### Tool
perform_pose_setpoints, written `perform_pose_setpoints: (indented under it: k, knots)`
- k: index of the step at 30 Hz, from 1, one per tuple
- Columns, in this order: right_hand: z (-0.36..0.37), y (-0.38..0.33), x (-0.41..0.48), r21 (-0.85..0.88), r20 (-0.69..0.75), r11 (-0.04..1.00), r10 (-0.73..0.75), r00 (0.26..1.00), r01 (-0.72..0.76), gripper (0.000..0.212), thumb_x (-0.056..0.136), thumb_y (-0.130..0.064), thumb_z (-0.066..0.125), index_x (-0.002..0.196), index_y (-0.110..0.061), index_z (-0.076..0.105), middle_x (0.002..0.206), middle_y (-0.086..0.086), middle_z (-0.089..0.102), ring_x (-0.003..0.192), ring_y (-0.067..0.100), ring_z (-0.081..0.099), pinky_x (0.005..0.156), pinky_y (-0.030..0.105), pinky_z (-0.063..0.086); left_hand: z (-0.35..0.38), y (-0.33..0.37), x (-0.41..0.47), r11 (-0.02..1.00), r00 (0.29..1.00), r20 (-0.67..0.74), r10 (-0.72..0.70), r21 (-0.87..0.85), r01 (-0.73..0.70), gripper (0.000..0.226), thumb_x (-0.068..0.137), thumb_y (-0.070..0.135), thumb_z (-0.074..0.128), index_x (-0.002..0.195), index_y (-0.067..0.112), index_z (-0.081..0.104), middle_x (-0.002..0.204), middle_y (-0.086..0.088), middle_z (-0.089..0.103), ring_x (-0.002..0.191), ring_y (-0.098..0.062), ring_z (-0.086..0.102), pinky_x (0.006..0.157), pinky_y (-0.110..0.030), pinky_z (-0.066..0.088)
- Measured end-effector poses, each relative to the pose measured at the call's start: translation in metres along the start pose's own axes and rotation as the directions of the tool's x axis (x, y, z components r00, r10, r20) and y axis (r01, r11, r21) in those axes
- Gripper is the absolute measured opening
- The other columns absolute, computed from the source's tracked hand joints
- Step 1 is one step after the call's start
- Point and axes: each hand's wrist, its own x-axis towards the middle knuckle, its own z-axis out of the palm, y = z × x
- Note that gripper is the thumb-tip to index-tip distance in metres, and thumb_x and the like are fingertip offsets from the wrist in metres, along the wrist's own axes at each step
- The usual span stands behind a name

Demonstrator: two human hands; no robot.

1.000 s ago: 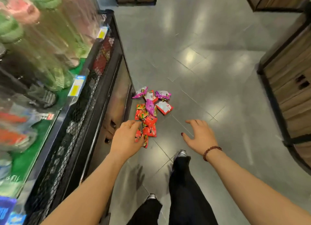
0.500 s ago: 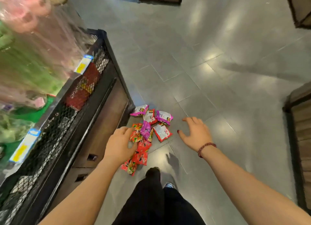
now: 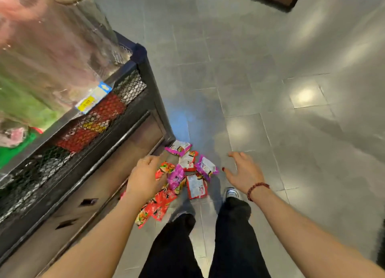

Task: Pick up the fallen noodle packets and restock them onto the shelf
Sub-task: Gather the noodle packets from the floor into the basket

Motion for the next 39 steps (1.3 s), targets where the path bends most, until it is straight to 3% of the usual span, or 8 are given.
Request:
perform_pose_setpoints:
  k: [7,13,17,24,27,32,37,39]
  knots:
    - [-0.016,0.038,0.091,0.002,0.210,0.990,-0.141,0.967,0.144,0.048,0.085,-0.027,0.067,0.128,-0.008,0.055,0.129,0.014,0.056,0.123,0.030,0.048,0.103,0.033,0.034,0.057,0.028,0.009,0.894,0.916,-0.026,-0.400,-0.231,0.383,0.058,0.076,0.044,0.052,0.121,0.008,0.062,0.116,-0.015,0.062,0.112,-0.037,0.055,0.093,-0.042,0.048]
    - [0.022,0.064,0.155,-0.020,0.369,0.972,-0.209,0.905,0.233,0.048,0.086,-0.027,0.066,0.129,-0.012,0.053,0.133,0.010,0.052,0.124,0.027,0.046,0.101,0.028,0.032,0.125,0.031,0.010,0.716,0.782,0.025,-0.623,-0.386,0.582,0.074,0.067,0.054,0.053,0.128,0.011,0.056,0.128,-0.016,0.054,0.117,-0.039,0.050,0.094,-0.048,0.047]
    - [0.078,0.083,0.205,-0.032,0.400,0.975,-0.188,0.897,0.218,0.046,0.084,-0.026,0.069,0.125,-0.009,0.056,0.128,0.014,0.055,0.120,0.031,0.051,0.098,0.030,0.036,0.180,0.015,0.032,0.557,0.662,0.049,-0.748,-0.497,0.665,0.066,0.076,0.037,0.074,0.133,0.012,0.052,0.130,-0.013,0.051,0.123,-0.034,0.045,0.098,-0.039,0.040]
    - [0.201,0.123,0.277,-0.084,0.408,0.965,-0.194,0.892,0.249,0.045,0.085,-0.023,0.069,0.126,-0.010,0.057,0.128,0.013,0.057,0.120,0.031,0.052,0.102,0.035,0.037,0.308,-0.034,0.086,0.346,0.514,0.102,-0.851,-0.628,0.697,0.074,0.075,0.033,0.081,0.139,0.018,0.046,0.135,-0.010,0.050,0.124,-0.030,0.047,0.101,-0.042,0.043]
    - [0.264,0.146,0.301,-0.085,0.416,0.971,-0.168,0.894,0.222,0.046,0.085,-0.023,0.069,0.127,-0.011,0.056,0.131,0.011,0.055,0.119,0.029,0.054,0.103,0.035,0.041,0.373,-0.055,0.111,0.294,0.495,0.140,-0.858,-0.657,0.694,0.079,0.074,0.035,0.082,0.142,0.019,0.042,0.142,-0.009,0.045,0.131,-0.028,0.042,0.105,-0.038,0.039]
    - [0.358,0.181,0.334,-0.150,0.482,0.966,-0.115,0.869,0.211,0.050,0.086,-0.028,0.068,0.131,-0.013,0.052,0.134,0.008,0.052,0.121,0.027,0.052,0.100,0.033,0.041,0.469,-0.091,0.148,0.183,0.466,0.197,-0.863,-0.738,0.650,0.088,0.070,0.035,0.085,0.144,0.017,0.039,0.134,0.002,0.047,0.124,-0.016,0.044,0.090,-0.020,0.032]
    - [0.424,0.207,0.355,-0.176,0.470,0.974,-0.042,0.882,0.140,0.066,0.080,-0.031,0.076,0.135,-0.010,0.046,0.136,0.014,0.046,0.125,0.030,0.044,0.103,0.036,0.038,0.534,-0.120,0.179,0.163,0.470,0.163,-0.868,-0.800,0.578,0.096,0.062,0.032,0.084,0.144,0.020,0.036,0.134,0.001,0.049,0.122,-0.018,0.048,0.102,-0.039,0.043]
    - [0.442,0.212,0.367,-0.200,0.458,0.976,0.022,0.889,0.080,0.081,0.072,-0.039,0.082,0.137,-0.010,0.043,0.137,0.012,0.045,0.127,0.029,0.042,0.107,0.041,0.038,0.552,-0.131,0.189,0.160,0.466,0.136,-0.874,-0.825,0.541,0.090,0.066,0.019,0.086,0.142,0.019,0.037,0.128,0.007,0.051,0.116,-0.013,0.052,0.099,-0.033,0.045]
